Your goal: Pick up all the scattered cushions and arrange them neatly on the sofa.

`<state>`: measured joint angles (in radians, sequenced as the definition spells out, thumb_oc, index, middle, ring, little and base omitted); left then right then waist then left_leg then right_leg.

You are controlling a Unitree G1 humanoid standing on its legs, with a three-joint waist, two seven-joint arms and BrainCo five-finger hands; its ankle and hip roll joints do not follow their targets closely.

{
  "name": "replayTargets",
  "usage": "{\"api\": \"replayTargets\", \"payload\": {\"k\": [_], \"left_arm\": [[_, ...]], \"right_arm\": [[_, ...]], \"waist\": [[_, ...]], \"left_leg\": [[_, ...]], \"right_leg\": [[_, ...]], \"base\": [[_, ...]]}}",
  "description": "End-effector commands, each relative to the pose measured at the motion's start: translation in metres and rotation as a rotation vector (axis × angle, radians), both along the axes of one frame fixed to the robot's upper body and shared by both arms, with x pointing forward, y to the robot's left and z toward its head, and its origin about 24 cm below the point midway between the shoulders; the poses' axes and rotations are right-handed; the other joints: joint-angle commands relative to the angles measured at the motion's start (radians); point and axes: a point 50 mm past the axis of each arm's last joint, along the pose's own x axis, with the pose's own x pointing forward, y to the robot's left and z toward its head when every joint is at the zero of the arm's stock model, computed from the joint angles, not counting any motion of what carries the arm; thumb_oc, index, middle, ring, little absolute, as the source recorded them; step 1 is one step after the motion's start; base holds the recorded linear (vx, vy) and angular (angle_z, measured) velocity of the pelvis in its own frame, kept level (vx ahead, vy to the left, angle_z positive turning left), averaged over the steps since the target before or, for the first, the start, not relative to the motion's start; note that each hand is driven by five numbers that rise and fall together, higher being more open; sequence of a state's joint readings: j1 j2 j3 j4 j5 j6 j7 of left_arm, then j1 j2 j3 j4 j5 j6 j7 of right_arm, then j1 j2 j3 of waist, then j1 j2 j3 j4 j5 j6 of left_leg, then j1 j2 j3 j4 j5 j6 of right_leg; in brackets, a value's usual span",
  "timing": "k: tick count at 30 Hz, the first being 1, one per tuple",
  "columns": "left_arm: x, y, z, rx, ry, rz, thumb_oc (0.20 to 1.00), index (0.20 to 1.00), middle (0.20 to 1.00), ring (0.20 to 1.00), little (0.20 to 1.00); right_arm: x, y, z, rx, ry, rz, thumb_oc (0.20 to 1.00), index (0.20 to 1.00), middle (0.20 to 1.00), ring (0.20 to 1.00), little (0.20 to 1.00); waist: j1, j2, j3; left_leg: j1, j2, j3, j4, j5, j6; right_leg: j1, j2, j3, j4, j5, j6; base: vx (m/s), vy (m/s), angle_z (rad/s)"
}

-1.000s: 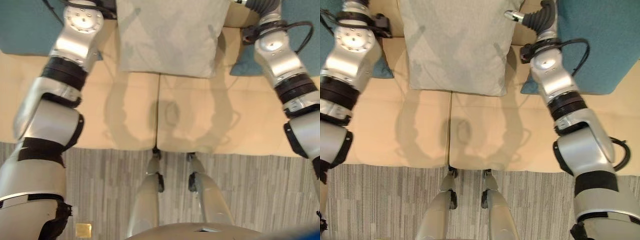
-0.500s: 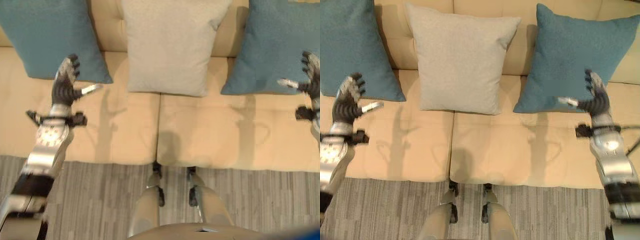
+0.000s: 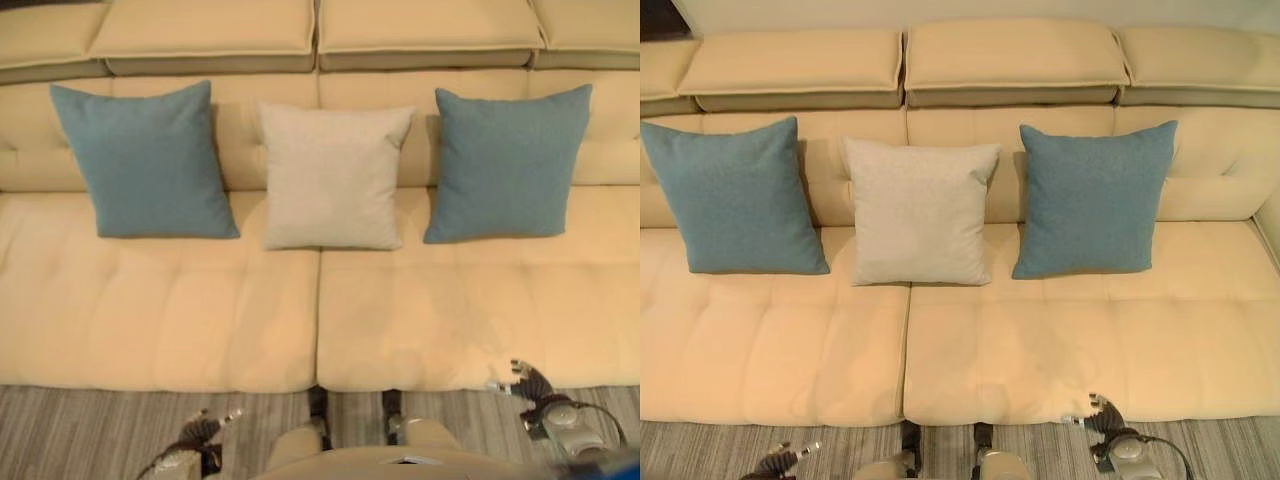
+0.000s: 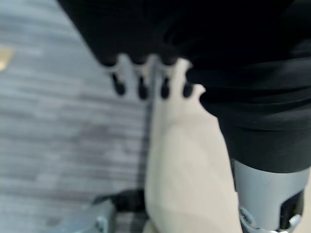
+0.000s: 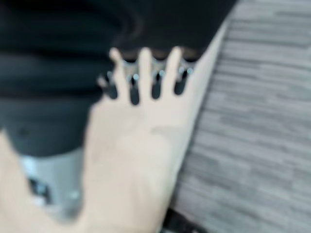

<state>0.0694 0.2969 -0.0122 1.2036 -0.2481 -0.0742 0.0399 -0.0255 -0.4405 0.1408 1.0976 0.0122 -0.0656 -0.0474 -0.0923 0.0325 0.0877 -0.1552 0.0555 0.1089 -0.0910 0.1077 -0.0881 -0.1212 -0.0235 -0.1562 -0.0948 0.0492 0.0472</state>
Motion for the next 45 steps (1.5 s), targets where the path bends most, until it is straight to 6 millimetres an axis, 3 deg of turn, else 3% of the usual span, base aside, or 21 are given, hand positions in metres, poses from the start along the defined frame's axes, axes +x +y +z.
{"api": "replayTargets", "payload": {"k": [1,2,7,11,14,19,23,25,28,34,38,45], "left_arm": [[0.012,0.015,0.006,0.071,0.037,-0.117,1.000,1.000,1.000,1.000,1.000],[0.012,0.015,0.006,0.071,0.037,-0.117,1.000,1.000,1.000,1.000,1.000],[0.004,0.012,0.003,0.056,0.065,-0.101,1.000,1.000,1.000,1.000,1.000],[0.015,0.011,0.005,0.058,0.031,-0.112,1.000,1.000,1.000,1.000,1.000],[0.021,0.005,0.005,0.033,0.006,-0.115,1.000,1.000,1.000,1.000,1.000],[0.014,-0.004,0.000,0.007,0.039,-0.111,1.000,1.000,1.000,1.000,1.000],[0.019,-0.009,0.000,-0.001,0.025,-0.121,1.000,1.000,1.000,1.000,1.000],[0.026,-0.010,0.001,0.009,0.019,-0.150,1.000,1.000,1.000,1.000,1.000],[0.024,-0.001,0.003,0.052,0.041,-0.161,1.000,1.000,1.000,1.000,1.000],[0.017,0.008,0.004,0.072,0.060,-0.143,1.000,1.000,1.000,1.000,1.000],[0.013,0.011,0.004,0.064,0.050,-0.084,1.000,1.000,1.000,1.000,1.000],[0.014,0.005,0.002,0.051,0.058,-0.097,1.000,1.000,1.000,1.000,1.000]], "right_arm": [[-0.003,-0.007,-0.001,-0.055,0.062,0.029,1.000,1.000,1.000,1.000,1.000],[-0.003,-0.007,-0.001,-0.055,0.062,0.029,1.000,1.000,1.000,1.000,1.000],[-0.040,-0.001,-0.018,-0.032,0.204,-0.036,1.000,1.000,1.000,1.000,1.000],[-0.045,0.000,-0.019,-0.020,0.212,-0.081,1.000,1.000,1.000,1.000,1.000],[-0.042,-0.001,-0.018,-0.008,0.197,-0.094,1.000,1.000,1.000,1.000,1.000],[-0.044,0.001,-0.020,-0.009,0.218,-0.089,1.000,1.000,1.000,1.000,1.000],[-0.043,0.002,-0.020,-0.007,0.216,-0.101,1.000,1.000,1.000,1.000,1.000],[-0.036,0.004,-0.020,-0.011,0.214,-0.097,1.000,1.000,1.000,1.000,1.000],[-0.023,0.013,-0.021,-0.007,0.206,-0.036,1.000,1.000,1.000,1.000,1.000],[-0.028,0.016,-0.023,-0.005,0.230,-0.018,1.000,1.000,1.000,1.000,1.000],[-0.027,0.020,-0.024,0.000,0.234,-0.005,1.000,1.000,1.000,1.000,1.000],[-0.036,0.021,-0.027,0.012,0.253,-0.037,1.000,1.000,1.000,1.000,1.000]], "waist": [[0.009,-0.050,-0.020],[0.009,-0.050,-0.019],[0.010,-0.064,-0.018],[0.017,-0.082,-0.008],[0.008,-0.120,0.003],[-0.007,-0.095,-0.029],[-0.022,-0.076,-0.034],[-0.017,-0.085,-0.009],[-0.008,-0.091,0.022],[0.038,-0.058,0.013],[0.059,-0.083,-0.023],[0.048,-0.101,-0.032]], "left_leg": [[0.085,0.003,0.039,0.004,-0.014,-0.035],[0.086,0.003,0.039,0.004,-0.014,-0.035],[0.117,0.023,0.038,0.004,0.004,-0.047],[0.117,0.027,0.004,0.020,0.023,-0.042],[0.120,-0.009,-0.042,0.258,-0.103,-0.008],[0.226,-0.044,-0.119,0.246,-0.139,-0.003],[0.269,-0.044,-0.093,0.129,-0.160,0.011],[0.257,-0.087,-0.083,0.084,-0.213,0.050],[0.224,-0.097,-0.066,0.079,-0.190,0.074],[0.180,-0.067,-0.055,0.041,-0.138,0.088],[0.172,-0.056,-0.030,0.004,-0.103,0.057],[0.184,-0.040,-0.031,0.004,-0.099,0.037]], "right_leg": [[0.029,-0.031,-0.014,0.008,0.019,0.087],[0.030,-0.031,-0.014,0.008,0.019,0.087],[0.073,-0.007,-0.008,0.008,-0.005,0.071],[0.080,0.003,-0.002,0.008,-0.013,0.064],[0.062,-0.019,0.010,0.008,0.023,0.053],[0.034,-0.003,0.031,0.008,0.054,0.061],[0.006,-0.011,0.029,0.008,0.086,0.076],[-0.048,-0.039,0.042,0.008,0.148,0.110],[-0.090,-0.055,0.053,0.060,0.153,0.136],[-0.022,-0.079,0.043,0.258,0.003,0.096],[0.070,-0.072,0.023,0.075,0.017,0.106],[0.109,-0.049,0.018,0.008,0.027,0.099]], "base": [[0.01,-0.035,-0.01],[0.00,-0.051,-0.01],[-0.07,-0.094,-0.02],[-0.12,-0.069,0.08],[-0.25,-0.040,0.17],[-0.10,0.077,-0.04],[-0.15,0.152,0.10],[-0.35,0.263,0.02],[-0.35,0.151,-0.68],[-0.18,0.019,-0.18],[-0.04,-0.109,-0.23],[-0.01,-0.075,0.01]]}}
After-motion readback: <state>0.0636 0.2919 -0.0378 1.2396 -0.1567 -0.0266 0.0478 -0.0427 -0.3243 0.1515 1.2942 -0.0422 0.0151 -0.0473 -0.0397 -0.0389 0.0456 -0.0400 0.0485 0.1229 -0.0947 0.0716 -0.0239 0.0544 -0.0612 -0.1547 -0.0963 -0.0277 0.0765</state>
